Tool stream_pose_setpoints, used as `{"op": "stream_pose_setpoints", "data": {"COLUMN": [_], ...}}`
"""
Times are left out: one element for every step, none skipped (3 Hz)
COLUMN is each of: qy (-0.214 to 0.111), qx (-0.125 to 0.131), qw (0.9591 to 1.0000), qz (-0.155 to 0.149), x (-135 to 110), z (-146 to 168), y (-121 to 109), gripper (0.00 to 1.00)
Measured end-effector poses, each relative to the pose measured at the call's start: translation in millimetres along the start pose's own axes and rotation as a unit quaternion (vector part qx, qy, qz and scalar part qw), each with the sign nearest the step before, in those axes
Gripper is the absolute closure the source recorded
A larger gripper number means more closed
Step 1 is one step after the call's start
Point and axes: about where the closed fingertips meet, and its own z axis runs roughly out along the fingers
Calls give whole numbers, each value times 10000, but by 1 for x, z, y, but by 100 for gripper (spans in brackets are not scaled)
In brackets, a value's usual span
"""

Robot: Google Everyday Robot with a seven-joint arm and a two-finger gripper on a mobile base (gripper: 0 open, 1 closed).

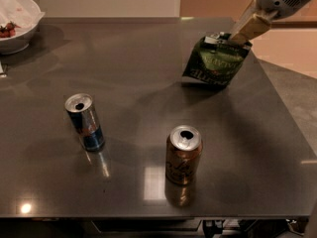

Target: Pick green jalapeno chip bag

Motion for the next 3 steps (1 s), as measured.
{"op": "stream_pose_setpoints", "data": {"qy": [-81, -221, -269], "qx": [186, 386, 458], "qw": [9997, 9984, 9979], "qz": [-156, -355, -359], "x": [-12, -30, -33], "z": [-15, -21, -19], "y": [-10, -19, -24], "gripper": [100, 100, 100]}}
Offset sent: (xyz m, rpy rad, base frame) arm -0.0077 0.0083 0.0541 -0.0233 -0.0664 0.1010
